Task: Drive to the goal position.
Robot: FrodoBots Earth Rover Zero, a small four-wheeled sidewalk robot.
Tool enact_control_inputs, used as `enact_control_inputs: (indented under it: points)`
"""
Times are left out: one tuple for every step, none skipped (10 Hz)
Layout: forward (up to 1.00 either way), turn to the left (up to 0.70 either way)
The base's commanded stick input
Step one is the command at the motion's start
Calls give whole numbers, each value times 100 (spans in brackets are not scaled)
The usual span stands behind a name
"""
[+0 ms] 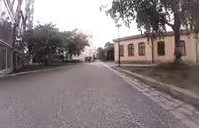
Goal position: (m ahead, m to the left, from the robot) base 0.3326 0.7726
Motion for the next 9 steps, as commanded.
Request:
enact_control_inputs:
  points:
    - [60, 0]
    - [60, 0]
    - [60, 0]
    - [60, 0]
    - [60, 0]
    - [60, 0]
    - [60, 0]
    - [60, 0]
    - [60, 0]
